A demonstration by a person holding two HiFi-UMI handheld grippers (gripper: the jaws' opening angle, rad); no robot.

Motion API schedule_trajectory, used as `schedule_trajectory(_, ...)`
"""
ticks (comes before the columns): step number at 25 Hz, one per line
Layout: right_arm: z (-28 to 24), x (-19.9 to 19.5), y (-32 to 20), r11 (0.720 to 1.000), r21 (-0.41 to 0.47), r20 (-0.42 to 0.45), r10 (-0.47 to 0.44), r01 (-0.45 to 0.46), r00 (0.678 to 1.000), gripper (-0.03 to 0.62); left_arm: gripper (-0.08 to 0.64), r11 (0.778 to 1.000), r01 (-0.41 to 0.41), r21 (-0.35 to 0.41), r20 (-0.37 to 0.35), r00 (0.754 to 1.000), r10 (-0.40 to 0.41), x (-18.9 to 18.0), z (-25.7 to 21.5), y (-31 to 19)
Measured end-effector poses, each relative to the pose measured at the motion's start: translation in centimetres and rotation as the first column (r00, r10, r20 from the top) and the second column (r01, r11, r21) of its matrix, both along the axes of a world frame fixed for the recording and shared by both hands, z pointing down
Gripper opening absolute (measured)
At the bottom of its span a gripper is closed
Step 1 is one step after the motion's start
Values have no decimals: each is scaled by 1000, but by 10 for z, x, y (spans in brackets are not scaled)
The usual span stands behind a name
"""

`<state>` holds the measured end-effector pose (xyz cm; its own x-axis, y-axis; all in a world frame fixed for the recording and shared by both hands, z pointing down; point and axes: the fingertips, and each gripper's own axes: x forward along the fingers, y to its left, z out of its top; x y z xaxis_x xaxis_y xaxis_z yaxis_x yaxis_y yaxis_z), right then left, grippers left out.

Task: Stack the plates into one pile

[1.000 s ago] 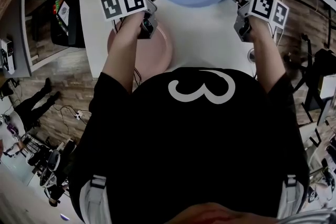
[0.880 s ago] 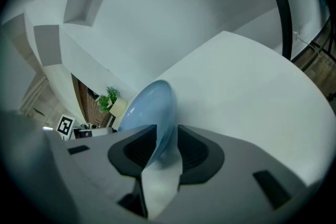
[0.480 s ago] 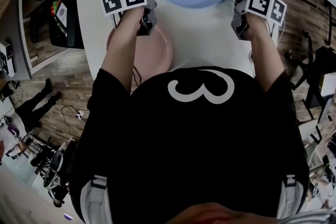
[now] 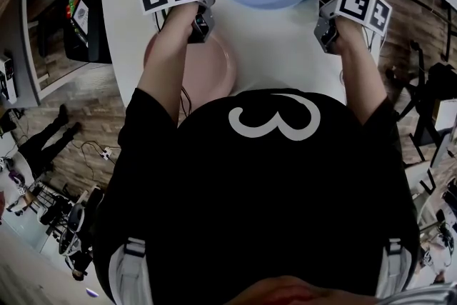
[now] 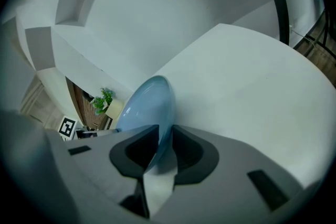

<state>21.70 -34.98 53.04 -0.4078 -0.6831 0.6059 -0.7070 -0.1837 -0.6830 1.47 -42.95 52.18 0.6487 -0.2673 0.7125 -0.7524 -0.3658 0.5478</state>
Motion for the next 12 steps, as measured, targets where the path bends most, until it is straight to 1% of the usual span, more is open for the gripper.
schedule_trajectory(5,-1,0,-1,1000,3,-23,3,-2,1000,94,74,1000,3,3,4,1000,-3,0,-1,-1)
schedule_trajectory(12,-1,-1,1,1000,-4,-30,-1,1,1000,89,74,1000,4,17,20,1000,-4,-1,-6,2)
